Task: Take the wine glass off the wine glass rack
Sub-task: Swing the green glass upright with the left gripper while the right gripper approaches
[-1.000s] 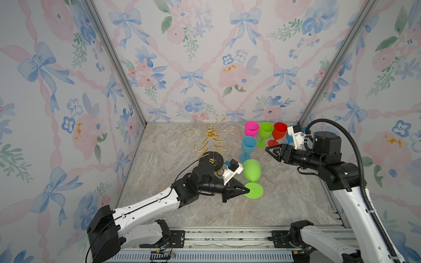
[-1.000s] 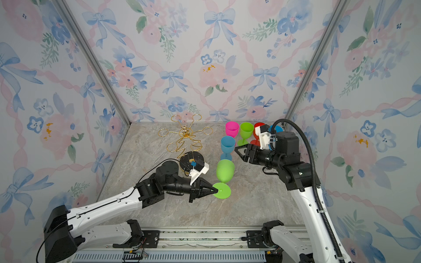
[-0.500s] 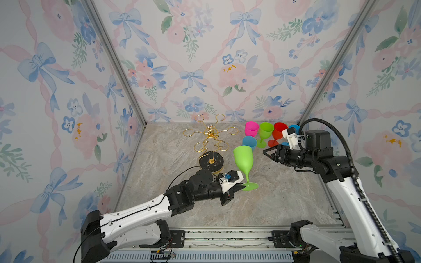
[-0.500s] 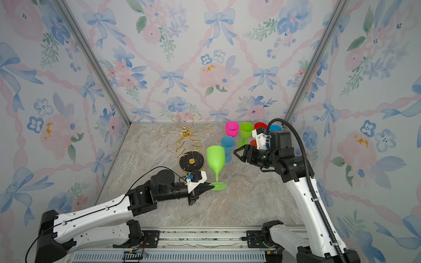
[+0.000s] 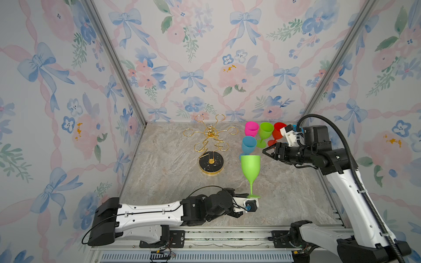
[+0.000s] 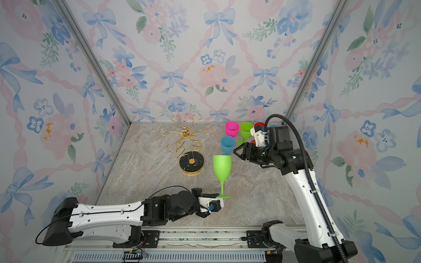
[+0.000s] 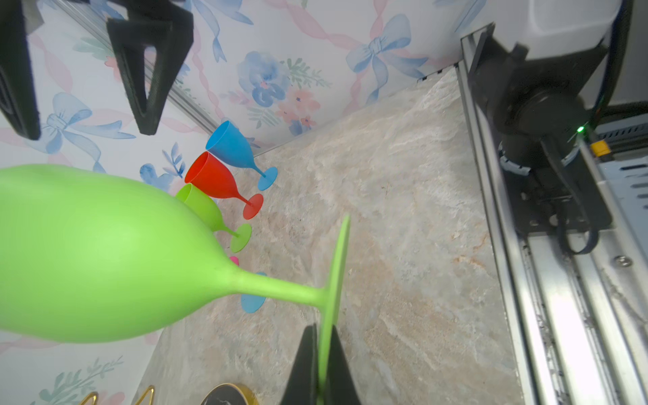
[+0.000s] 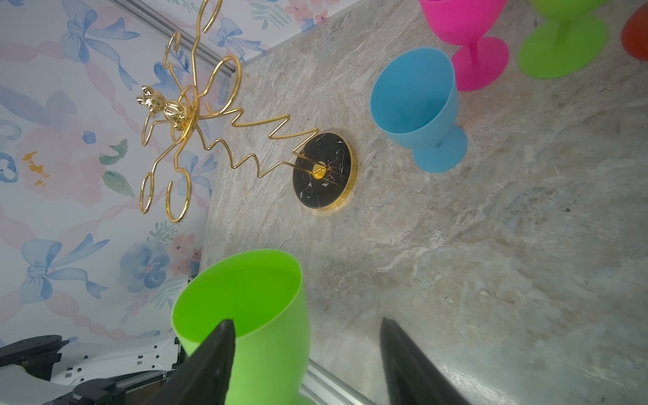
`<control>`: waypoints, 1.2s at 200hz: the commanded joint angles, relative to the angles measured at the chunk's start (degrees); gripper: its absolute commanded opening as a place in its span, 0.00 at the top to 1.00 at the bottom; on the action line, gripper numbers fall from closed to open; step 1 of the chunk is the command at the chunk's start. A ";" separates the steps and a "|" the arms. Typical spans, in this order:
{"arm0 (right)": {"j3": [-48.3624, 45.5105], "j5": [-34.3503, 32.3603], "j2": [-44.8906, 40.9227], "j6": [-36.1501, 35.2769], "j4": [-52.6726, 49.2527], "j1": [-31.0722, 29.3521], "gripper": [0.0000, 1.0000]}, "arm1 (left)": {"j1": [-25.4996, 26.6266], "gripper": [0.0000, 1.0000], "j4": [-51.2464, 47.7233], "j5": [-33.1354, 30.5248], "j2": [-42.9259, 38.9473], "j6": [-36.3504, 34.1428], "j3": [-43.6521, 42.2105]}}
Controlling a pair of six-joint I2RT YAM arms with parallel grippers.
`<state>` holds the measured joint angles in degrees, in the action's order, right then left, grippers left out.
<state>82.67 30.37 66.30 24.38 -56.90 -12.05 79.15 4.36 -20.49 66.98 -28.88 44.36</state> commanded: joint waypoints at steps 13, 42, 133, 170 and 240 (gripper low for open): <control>2.82 0.68 0.66 -3.27 -5.14 -1.09 0.32 | 0.25 1.00 0.77 -9.04 -0.10 -7.85 -2.38; 3.10 -0.55 1.49 -4.60 -5.45 -3.78 0.32 | 0.38 1.00 0.91 -12.59 0.84 -11.20 -4.33; 12.15 -0.82 10.59 -7.44 -9.94 -8.96 0.32 | 1.78 1.00 2.61 -24.71 4.30 -22.36 -8.28; 15.64 -2.44 15.06 -9.01 -12.81 -11.11 0.32 | 2.62 1.00 5.05 -29.24 5.11 -27.53 -9.88; 20.47 -3.83 19.53 -11.43 -15.53 -12.67 0.41 | 3.11 1.00 15.61 -35.21 5.08 -38.36 -16.43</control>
<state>100.31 27.35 84.55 14.70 -69.43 -23.53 82.02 13.89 -52.29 72.14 -61.82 30.06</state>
